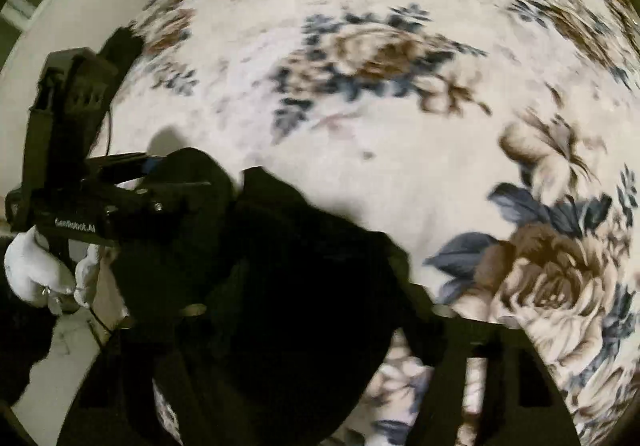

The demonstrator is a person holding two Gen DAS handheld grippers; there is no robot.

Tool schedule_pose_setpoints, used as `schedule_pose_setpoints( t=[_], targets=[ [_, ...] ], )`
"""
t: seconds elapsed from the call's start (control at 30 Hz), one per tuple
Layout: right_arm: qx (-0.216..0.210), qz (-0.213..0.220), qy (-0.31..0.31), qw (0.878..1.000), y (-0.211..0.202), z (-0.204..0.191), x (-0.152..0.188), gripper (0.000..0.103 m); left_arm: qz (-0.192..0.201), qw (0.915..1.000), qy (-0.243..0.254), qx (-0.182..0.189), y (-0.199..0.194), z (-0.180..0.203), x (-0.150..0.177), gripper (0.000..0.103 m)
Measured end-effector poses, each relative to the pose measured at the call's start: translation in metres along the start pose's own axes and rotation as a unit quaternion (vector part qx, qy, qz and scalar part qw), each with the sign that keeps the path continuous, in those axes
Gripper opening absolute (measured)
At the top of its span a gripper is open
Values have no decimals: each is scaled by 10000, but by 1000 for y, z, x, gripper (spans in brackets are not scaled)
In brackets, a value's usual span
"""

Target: Fold small clothes

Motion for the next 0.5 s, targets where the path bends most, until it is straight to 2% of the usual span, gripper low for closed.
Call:
schedule_pose_setpoints(
  t=[0.07, 0.17, 0.27, 0.33, 0.37, 0.4, 0.43, 0.5],
  targets=[
    [-225, 105, 582, 9980, 2, 20, 3, 49, 50, 9995, -237, -180, 2, -16, -8, 64],
    [-712, 308, 1454, 9863, 6, 46, 11, 48, -104, 9973, -718, 71, 13, -42, -10, 66],
    [-1042, 359, 1835, 9768, 6, 54, 14, 50, -129, 9970, -750, 149, 5, -40, -5, 65],
    [-1205, 358, 1826, 9751, 0, 49, 15, 57, -142, 9966, -790, 209, -6, -37, 2, 66],
    [-1206, 302, 1854, 9748, -6, 47, 21, 67, -119, 9960, -848, 269, -14, -35, 9, 68],
    [-1222, 296, 1901, 9737, -12, 45, 29, 70, -56, 9953, -901, 355, -22, -33, 15, 72],
    [-1293, 330, 1954, 9716, -20, 43, 40, 70, 61, 9939, -1005, 456, -35, -32, 27, 82],
    [-1388, 391, 2209, 9646, -31, 41, 67, 78, 197, 9914, -1150, 588, -49, -29, 47, 84]
  ],
)
Point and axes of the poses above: each gripper's, at about its wrist camera, not at the fingertips, and y roughly the way its jaws point, z to its right, x to its underside, the point moved 6 cm from there along y, roughly the way its jaws point, and after that the axes turned 10 degrees about -z, right-handed, at the moved point
